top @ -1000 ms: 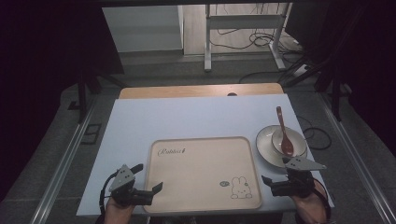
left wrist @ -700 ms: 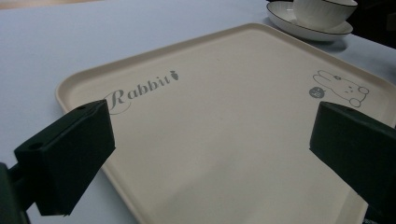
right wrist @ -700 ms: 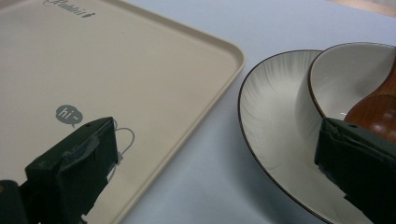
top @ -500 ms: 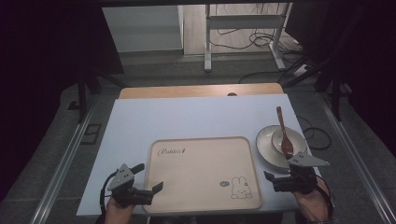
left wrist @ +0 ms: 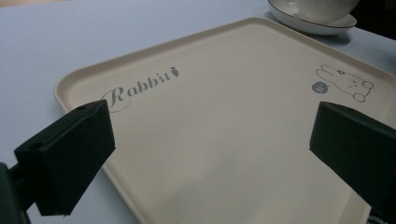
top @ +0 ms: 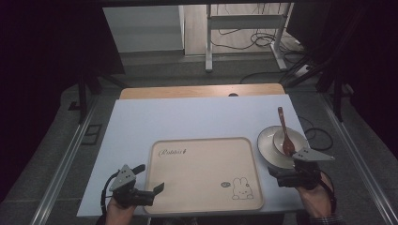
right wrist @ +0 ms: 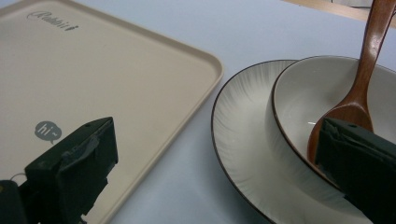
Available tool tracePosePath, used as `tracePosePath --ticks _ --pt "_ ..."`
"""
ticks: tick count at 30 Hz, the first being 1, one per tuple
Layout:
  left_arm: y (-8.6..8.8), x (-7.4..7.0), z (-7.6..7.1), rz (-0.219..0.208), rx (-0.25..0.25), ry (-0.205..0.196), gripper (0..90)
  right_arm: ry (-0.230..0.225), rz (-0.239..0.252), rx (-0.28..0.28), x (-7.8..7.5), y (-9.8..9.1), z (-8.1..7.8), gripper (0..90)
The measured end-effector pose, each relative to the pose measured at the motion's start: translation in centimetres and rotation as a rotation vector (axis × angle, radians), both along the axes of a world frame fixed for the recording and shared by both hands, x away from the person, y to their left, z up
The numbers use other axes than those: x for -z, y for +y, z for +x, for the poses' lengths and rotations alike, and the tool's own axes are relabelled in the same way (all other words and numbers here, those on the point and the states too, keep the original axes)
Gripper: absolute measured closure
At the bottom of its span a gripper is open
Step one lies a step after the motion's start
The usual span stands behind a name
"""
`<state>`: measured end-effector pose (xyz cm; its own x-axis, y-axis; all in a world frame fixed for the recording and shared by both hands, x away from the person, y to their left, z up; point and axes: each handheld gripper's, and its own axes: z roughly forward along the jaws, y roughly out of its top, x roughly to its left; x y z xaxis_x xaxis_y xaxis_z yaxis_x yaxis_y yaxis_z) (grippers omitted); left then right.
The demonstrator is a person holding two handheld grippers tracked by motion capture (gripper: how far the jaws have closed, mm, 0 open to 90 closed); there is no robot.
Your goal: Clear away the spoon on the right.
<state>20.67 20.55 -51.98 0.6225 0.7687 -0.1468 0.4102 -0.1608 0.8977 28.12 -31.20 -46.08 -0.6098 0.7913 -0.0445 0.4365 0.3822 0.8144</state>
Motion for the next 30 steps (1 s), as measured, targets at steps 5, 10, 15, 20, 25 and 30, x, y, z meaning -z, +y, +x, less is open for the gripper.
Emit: tracePosePath --ticks 5,10,15,20,25,30 --pt "0.0 0.0 0.0 0.004 0.0 -0.002 0.0 0.013 0.018 -0.005 -0.3 -0.1 0.5 0.0" --pt "0.0 0.0 0.0 0.008 -0.004 -0.005 0.0 0.007 0.012 -0.006 -0.8 -0.1 1.0 0.0" --pt "0.0 0.0 0.0 0.01 -0.006 -0.007 0.0 0.018 0.013 -0.003 -1.0 -0.3 1.5 0.0" --pt "0.0 0.0 0.0 0.013 -0.009 -0.007 0.0 0.024 0.012 0.004 -1.3 -0.4 2.0 0.0" --pt "0.0 0.0 0.0 0.016 -0.009 -0.008 0.0 0.023 0.02 0.018 -1.6 -0.5 2.5 0.0" --pt "0.0 0.0 0.0 0.019 -0.009 -0.006 0.0 0.026 0.015 0.031 -1.8 -0.7 3.3 0.0"
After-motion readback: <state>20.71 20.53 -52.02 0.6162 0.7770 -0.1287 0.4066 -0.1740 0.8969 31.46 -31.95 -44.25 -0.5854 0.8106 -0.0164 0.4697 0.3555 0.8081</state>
